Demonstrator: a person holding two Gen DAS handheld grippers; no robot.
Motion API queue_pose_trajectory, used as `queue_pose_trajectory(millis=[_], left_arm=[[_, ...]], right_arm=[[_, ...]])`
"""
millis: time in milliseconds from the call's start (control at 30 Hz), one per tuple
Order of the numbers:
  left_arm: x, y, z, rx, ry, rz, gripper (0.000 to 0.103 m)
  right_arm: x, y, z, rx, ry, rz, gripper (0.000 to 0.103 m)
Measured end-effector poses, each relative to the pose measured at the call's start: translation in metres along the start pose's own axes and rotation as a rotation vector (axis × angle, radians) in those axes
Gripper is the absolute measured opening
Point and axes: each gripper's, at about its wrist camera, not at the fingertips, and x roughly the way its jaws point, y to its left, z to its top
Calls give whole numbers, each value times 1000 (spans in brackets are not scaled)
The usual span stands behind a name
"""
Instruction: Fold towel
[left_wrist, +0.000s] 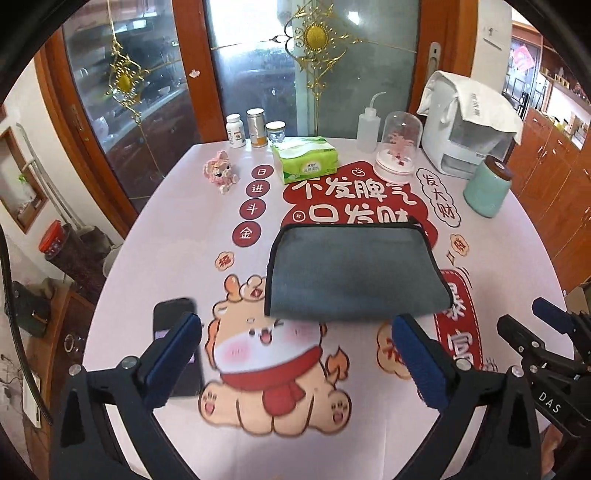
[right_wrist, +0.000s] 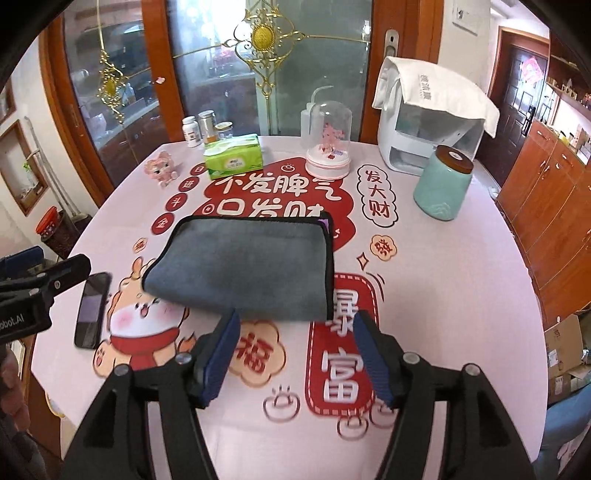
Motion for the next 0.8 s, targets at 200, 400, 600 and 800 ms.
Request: queue_pose_trajectory(millis=[200, 400, 600, 800], left_arm=[[-43, -8, -31, -14, -24, -19, 103], [-70, -13, -55, -17, -41, -23, 103], [-84, -10, -66, -23, -50, -34, 103], [-94, 1, -64, -24, -65, -56, 103]], right_arm=[[-31, 1, -23, 1, -22, 8, 65], [-52, 8, -41, -12, -28, 1, 65], [-77, 19, -48, 1, -91, -33, 66], [-91, 29, -46, 73, -103, -31, 66]])
